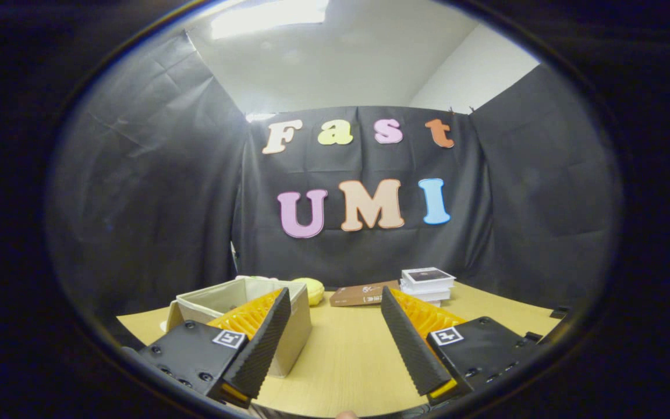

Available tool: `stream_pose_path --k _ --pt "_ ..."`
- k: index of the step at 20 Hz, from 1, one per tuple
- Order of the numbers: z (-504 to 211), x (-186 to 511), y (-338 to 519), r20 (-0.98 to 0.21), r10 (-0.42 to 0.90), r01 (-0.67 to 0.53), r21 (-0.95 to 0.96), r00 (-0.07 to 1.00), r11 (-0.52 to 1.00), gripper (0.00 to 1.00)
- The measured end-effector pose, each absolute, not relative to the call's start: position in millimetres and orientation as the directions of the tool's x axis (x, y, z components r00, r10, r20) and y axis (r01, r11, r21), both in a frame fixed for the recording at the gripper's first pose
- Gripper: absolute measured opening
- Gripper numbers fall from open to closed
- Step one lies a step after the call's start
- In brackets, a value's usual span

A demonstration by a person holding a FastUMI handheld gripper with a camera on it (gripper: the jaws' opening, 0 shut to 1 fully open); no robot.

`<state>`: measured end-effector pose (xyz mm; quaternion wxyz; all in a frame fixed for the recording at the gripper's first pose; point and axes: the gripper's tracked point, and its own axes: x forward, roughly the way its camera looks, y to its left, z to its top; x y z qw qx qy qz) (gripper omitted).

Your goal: Open the storage box then place both shoes into the box .Put the left shoe in first, then the right shoe, with the right side of both shoes facing outward in a uniform manner.

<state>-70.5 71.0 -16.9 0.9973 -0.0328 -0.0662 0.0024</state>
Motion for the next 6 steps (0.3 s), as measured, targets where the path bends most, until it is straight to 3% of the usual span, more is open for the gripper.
stream_pose_path --k 6 --pt "-19 -71 48 0.135 0.004 0.005 -0.063 0.991 0.998 0.99"
